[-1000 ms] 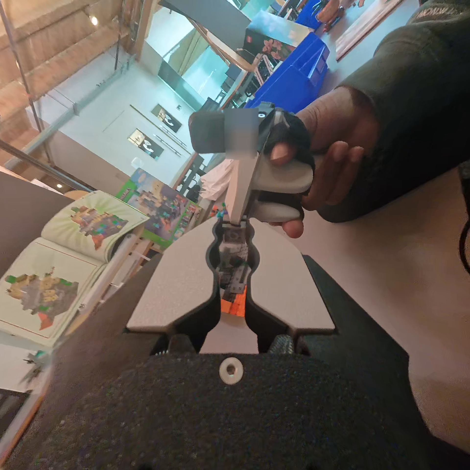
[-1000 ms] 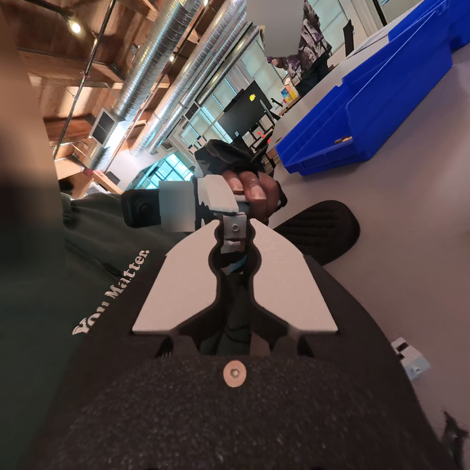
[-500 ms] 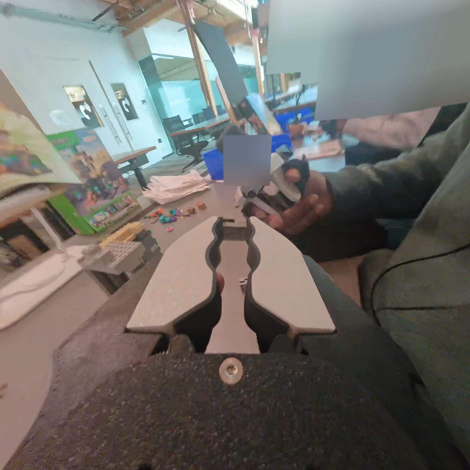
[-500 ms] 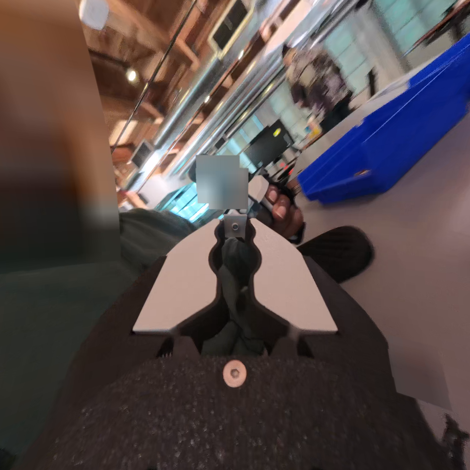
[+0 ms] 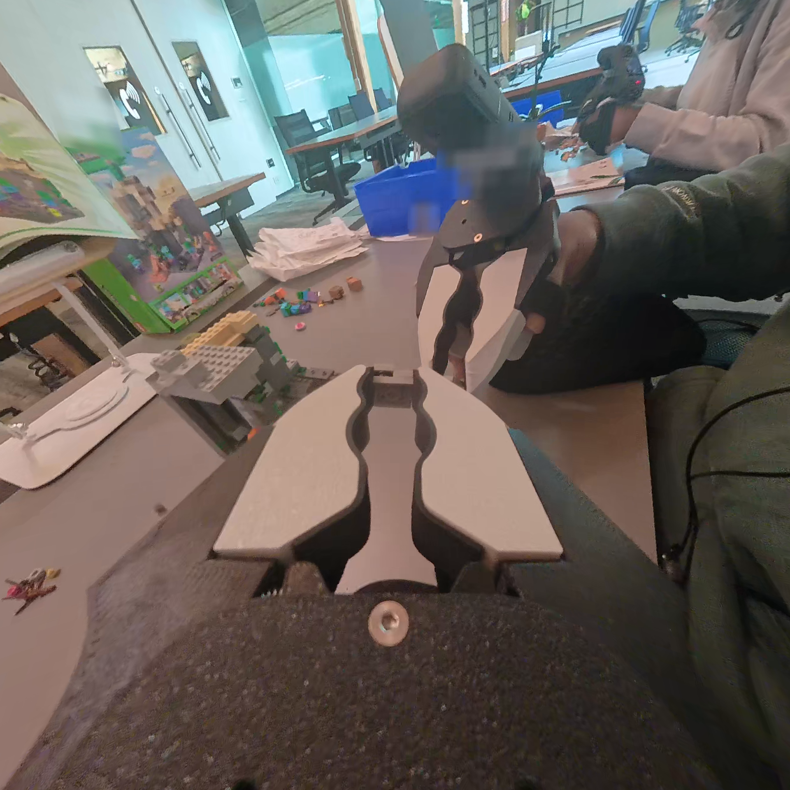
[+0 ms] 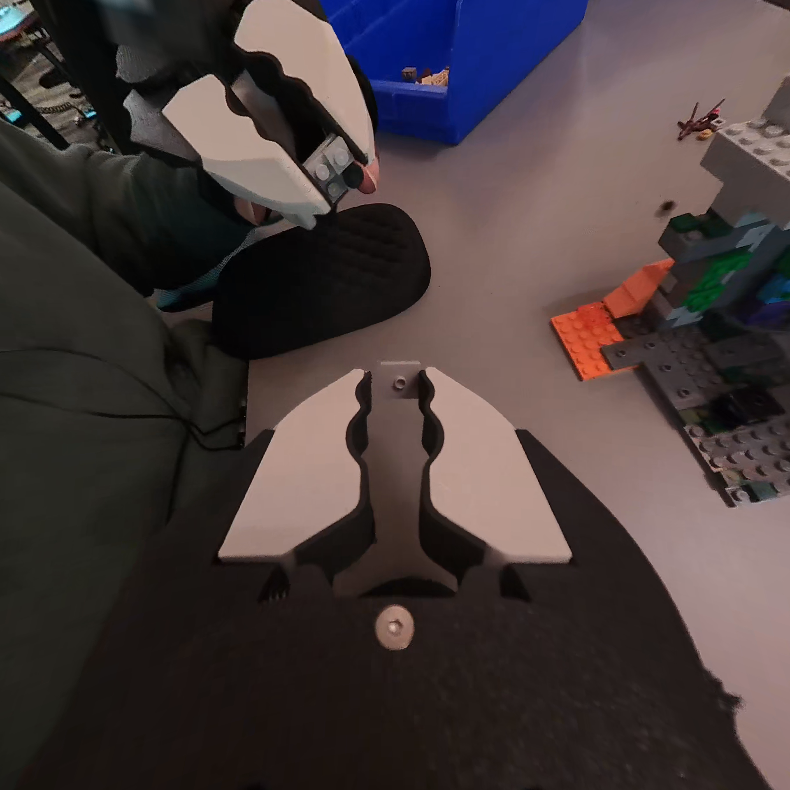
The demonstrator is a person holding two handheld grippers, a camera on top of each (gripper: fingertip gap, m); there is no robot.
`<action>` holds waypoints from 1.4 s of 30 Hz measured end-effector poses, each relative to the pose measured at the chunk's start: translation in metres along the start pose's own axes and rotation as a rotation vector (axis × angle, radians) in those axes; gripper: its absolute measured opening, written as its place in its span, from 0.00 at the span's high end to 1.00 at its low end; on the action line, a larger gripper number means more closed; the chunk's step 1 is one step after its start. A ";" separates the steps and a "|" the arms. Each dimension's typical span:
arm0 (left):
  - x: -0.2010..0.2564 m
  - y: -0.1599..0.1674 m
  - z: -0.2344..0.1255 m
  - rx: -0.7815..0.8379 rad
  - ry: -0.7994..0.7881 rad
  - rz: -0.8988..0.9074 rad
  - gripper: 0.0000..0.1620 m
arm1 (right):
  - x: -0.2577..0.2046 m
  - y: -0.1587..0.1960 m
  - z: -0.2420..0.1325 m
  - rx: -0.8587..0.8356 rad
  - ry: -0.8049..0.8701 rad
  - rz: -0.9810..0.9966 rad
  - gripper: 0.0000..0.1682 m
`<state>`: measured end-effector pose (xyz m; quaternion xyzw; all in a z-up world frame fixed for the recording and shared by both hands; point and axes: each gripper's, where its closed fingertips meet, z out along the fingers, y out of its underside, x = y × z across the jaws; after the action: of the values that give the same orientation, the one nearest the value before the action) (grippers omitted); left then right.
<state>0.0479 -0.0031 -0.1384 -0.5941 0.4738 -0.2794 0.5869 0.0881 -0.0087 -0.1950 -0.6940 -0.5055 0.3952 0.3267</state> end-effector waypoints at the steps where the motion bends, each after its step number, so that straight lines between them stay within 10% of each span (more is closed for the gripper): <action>1: -0.001 0.003 -0.002 -0.007 -0.002 -0.006 0.90 | 0.000 0.001 0.001 -0.005 -0.002 0.000 0.86; 15: 0.006 0.020 0.001 -0.027 0.016 -0.015 0.90 | 0.005 -0.016 0.003 0.032 -0.016 0.039 0.70; 37: 0.023 -0.022 0.009 0.127 -0.070 0.352 0.90 | -0.045 -0.072 -0.005 0.351 -0.513 0.441 0.75; 42: 0.029 -0.022 0.011 0.117 -0.099 0.457 0.90 | -0.046 -0.073 -0.004 0.366 -0.529 0.435 0.90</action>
<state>0.0749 -0.0272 -0.1251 -0.4492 0.5497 -0.1370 0.6908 0.0511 -0.0329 -0.1210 -0.5894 -0.3347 0.7040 0.2121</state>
